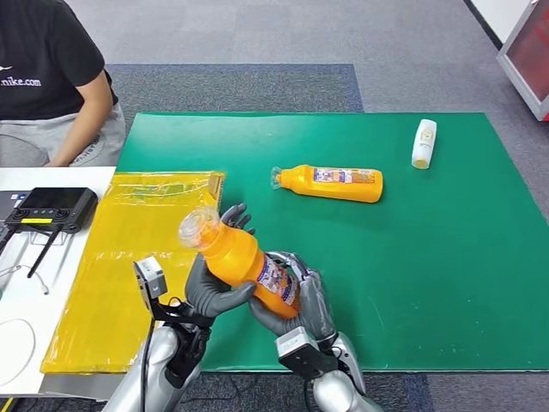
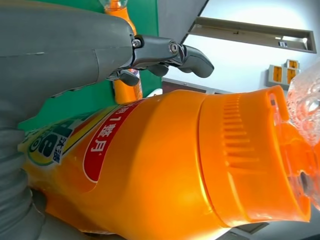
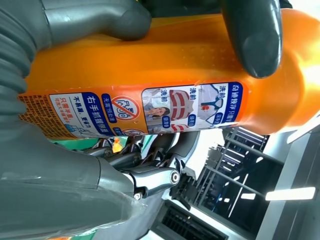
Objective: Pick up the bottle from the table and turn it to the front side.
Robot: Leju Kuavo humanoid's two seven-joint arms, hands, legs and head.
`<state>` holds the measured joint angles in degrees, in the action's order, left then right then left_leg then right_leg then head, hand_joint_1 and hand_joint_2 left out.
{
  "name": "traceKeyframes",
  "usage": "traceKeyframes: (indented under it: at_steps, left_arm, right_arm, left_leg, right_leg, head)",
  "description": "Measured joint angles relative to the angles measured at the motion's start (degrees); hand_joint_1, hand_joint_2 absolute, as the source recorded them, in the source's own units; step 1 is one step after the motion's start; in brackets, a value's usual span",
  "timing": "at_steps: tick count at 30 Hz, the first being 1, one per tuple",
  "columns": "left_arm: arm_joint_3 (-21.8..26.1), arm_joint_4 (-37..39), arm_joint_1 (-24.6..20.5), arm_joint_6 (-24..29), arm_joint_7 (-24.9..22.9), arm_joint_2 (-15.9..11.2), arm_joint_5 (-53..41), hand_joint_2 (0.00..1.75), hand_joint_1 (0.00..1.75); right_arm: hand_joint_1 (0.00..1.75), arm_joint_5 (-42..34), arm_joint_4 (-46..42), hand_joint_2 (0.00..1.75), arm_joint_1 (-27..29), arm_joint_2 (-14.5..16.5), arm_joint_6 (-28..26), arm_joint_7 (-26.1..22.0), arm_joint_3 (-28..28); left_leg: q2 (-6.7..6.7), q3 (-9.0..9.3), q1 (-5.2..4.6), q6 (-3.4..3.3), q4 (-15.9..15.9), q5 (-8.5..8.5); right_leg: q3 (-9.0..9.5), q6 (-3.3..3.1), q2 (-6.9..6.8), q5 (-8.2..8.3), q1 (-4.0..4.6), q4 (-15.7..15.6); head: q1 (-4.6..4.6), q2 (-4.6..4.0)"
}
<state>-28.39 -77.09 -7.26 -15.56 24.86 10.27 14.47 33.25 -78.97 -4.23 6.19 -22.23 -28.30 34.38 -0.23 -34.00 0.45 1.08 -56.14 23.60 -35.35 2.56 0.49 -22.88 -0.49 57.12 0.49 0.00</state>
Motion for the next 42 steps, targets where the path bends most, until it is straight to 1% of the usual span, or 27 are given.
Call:
traceKeyframes:
  at_steps: [3, 5, 8, 12, 15, 17, 19, 23, 24, 27, 28, 29, 42]
  left_arm:
    - [0.0, 0.2, -0.2, 0.0, 0.0, 0.0, 0.0, 1.75, 1.63]
    - [-0.2, 0.3, -0.3, -0.1, 0.1, 0.0, -0.3, 1.75, 1.75]
    - [-0.5, 0.3, -0.6, -0.2, 0.3, 0.0, -0.9, 1.75, 1.75]
    - [-0.8, 0.3, -0.9, 0.0, 0.7, -0.1, -2.3, 1.75, 1.75]
    - [-0.9, 0.3, -1.1, 0.1, 1.2, -0.3, -3.5, 1.75, 1.75]
    - [-1.0, 0.3, -1.2, 0.0, 1.6, -0.4, -4.0, 1.75, 1.75]
    - [-1.1, 0.3, -1.5, 0.0, 1.8, -0.6, -4.3, 1.75, 1.75]
    - [-1.2, 0.3, -1.9, 0.1, 1.8, -0.8, -4.9, 1.75, 1.75]
    - [-1.2, 0.3, -2.0, 0.2, 1.8, -0.8, -5.1, 1.75, 1.75]
    - [-1.3, 0.1, -2.1, 0.9, 1.7, -1.1, -6.3, 1.75, 1.75]
    - [-1.3, 0.0, -2.1, 1.2, 1.7, -1.2, -6.8, 1.75, 1.75]
    - [-1.3, -0.1, -2.0, 1.6, 1.6, -1.4, -7.3, 1.75, 1.75]
    - [-1.3, -1.7, -1.6, 5.0, 1.5, -3.2, -11.0, 1.75, 1.75]
  right_arm:
    - [1.35, 0.0, 0.0, 1.75, -0.1, 0.0, 0.0, 0.0, 0.1]
    - [1.31, 0.0, 0.0, 1.75, -0.2, 0.0, -0.1, 0.1, 0.2]
    - [1.28, 0.0, 0.0, 1.75, -0.5, 0.0, -0.3, 0.1, 0.2]
    - [1.18, 0.1, 0.1, 1.75, -0.6, 0.0, -0.6, 0.1, 0.3]
    - [1.17, 0.1, 0.1, 1.75, -0.6, 0.0, -0.7, 0.1, 0.4]
    - [1.1, 0.1, 0.2, 1.75, -0.6, 0.0, -0.7, 0.1, 0.5]
    - [0.98, 0.1, 0.3, 1.75, -0.6, 0.0, -0.7, 0.1, 0.5]
    - [0.41, 0.1, 0.5, 1.75, -0.6, 0.0, -0.9, 0.1, 0.5]
    - [0.31, 0.1, 0.5, 1.75, -0.6, 0.0, -0.9, 0.1, 0.5]
    - [0.07, 0.0, 0.7, 1.75, -0.6, 0.0, -1.1, 0.1, 0.5]
    - [0.02, 0.0, 0.8, 1.75, -0.6, 0.0, -1.2, 0.1, 0.4]
    - [0.0, 0.0, 0.8, 1.75, -0.6, 0.0, -1.4, 0.1, 0.4]
    - [0.0, 0.0, 0.9, 1.75, -0.6, 0.0, -2.7, 0.0, 0.4]
  left_leg:
    - [0.0, -0.01, 0.0, 0.0, 0.0, 0.0]
    - [0.0, -0.01, 0.0, 0.0, 0.0, 0.0]
    - [0.0, -0.01, 0.0, 0.0, 0.0, 0.0]
    - [0.0, -0.01, 0.0, 0.0, 0.0, 0.0]
    - [0.0, -0.01, 0.0, 0.0, 0.0, 0.0]
    - [0.0, -0.02, 0.0, 0.0, 0.0, 0.0]
    - [0.0, -0.02, 0.0, 0.0, 0.0, 0.0]
    - [0.0, -0.02, 0.0, 0.0, 0.0, 0.0]
    - [0.0, -0.02, 0.0, 0.0, 0.0, 0.0]
    - [0.0, -0.02, 0.0, 0.0, 0.0, 0.0]
    - [0.0, -0.02, 0.0, 0.0, 0.0, 0.0]
    - [0.0, -0.02, 0.0, 0.0, 0.0, 0.0]
    - [0.0, -0.04, 0.0, 0.01, 0.0, -0.01]
  right_leg:
    - [0.0, 0.0, 0.0, 0.0, 0.0, 0.0]
    - [0.0, 0.0, 0.0, 0.0, 0.0, 0.0]
    - [0.0, 0.0, 0.0, 0.0, 0.0, 0.0]
    - [-0.01, 0.0, 0.0, 0.0, 0.0, 0.0]
    - [-0.02, 0.0, 0.0, 0.0, 0.0, 0.0]
    - [-0.02, 0.0, 0.0, 0.0, 0.0, 0.0]
    - [-0.02, 0.0, 0.0, 0.0, 0.0, 0.0]
    - [-0.02, 0.0, 0.0, 0.0, 0.0, 0.0]
    - [-0.02, 0.0, 0.0, 0.0, 0.0, 0.0]
    - [-0.02, 0.0, 0.0, 0.0, 0.0, 0.0]
    - [-0.03, 0.0, 0.0, 0.0, 0.0, 0.0]
    - [-0.03, 0.0, 0.01, 0.0, 0.0, 0.0]
    - [-0.05, 0.0, 0.0, 0.0, 0.0, 0.0]
  head:
    - [0.01, 0.0]
    - [0.0, 0.0]
    - [0.0, 0.0]
    - [0.0, 0.0]
    - [0.02, 0.0]
    - [0.0, 0.0]
    - [-0.01, 0.0]
    - [0.01, 0.0]
    - [0.01, 0.0]
    - [0.02, 0.0]
    - [0.02, 0.0]
    - [0.01, 0.0]
    - [0.0, 0.0]
